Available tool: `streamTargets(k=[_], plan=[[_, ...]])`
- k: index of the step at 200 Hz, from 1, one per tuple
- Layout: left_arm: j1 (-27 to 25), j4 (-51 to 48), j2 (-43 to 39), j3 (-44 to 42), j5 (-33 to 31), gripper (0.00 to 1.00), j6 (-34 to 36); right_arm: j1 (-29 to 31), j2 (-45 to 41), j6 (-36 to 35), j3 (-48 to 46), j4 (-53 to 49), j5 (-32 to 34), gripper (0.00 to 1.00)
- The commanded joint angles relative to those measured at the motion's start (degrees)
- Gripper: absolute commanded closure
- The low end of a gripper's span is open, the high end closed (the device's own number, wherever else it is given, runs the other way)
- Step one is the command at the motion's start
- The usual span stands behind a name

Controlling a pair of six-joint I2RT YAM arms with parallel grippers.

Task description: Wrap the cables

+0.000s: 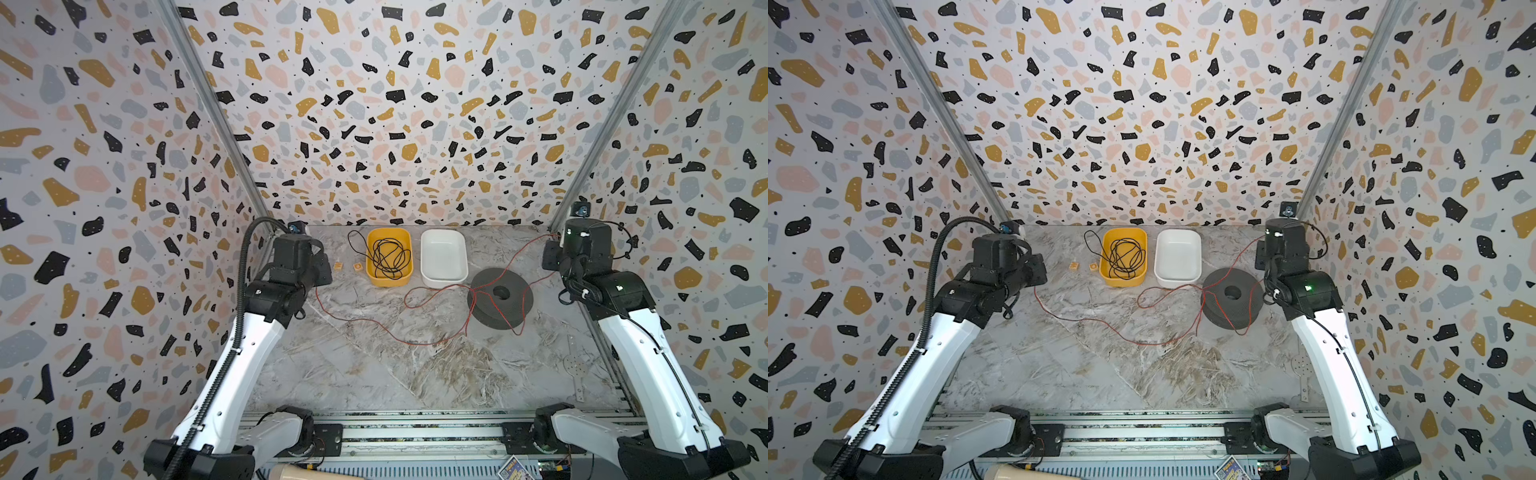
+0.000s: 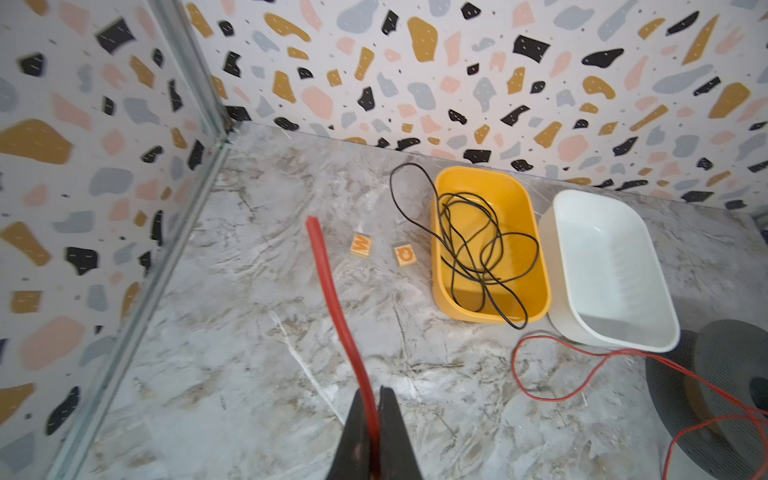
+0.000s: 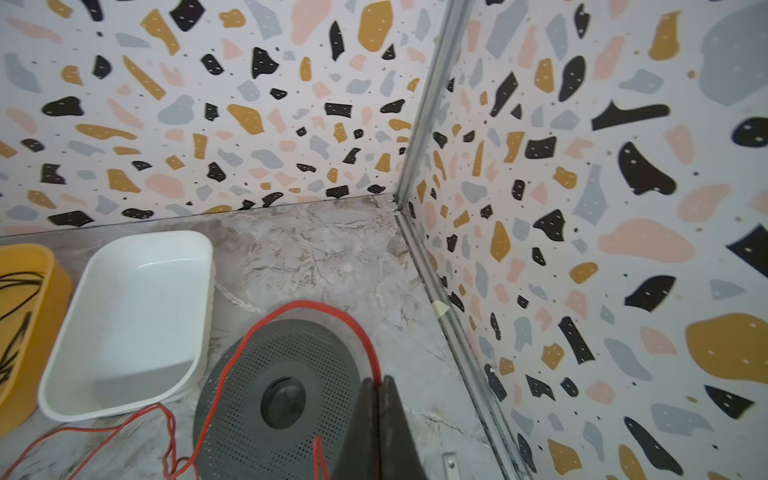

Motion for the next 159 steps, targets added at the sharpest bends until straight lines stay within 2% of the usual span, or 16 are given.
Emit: streamTargets(k=[1,43,62,78,129,159], plan=[[-0.16,-4.55,0.20,4.93,-8.22,1.00,2.11,-6.16,-2.75,0.46,-1.42,-1.50,-2.93,1.00],[-0.14,-7.01,0.51,10.37,-9.75,1.00,2.46,-11.36,-5.52,1.12,-4.31,0.24,-1.13,1.00],[-0.25,-6.53,0.23,9.79,-6.84,1.00,2.59,-12.18,-5.58,2.99,-5.25,-0.80,-2.68,1.00],[-0.25,-5.57,-0.62,7.98,-4.04,1.00,2.73,-13.76,-7.55,3.93,-8.66,0.16,-7.06,1.00],[-0.25,0.83,-6.41,-2.22,5.08,1.00,2.22,-14.77,-13.33,6.91,-19.91,2.07,-10.48,1.00],[-0.22,1.86,-6.18,-7.16,7.71,1.00,1.75,-15.67,-15.02,8.93,-22.90,2.34,-13.12,0.92]])
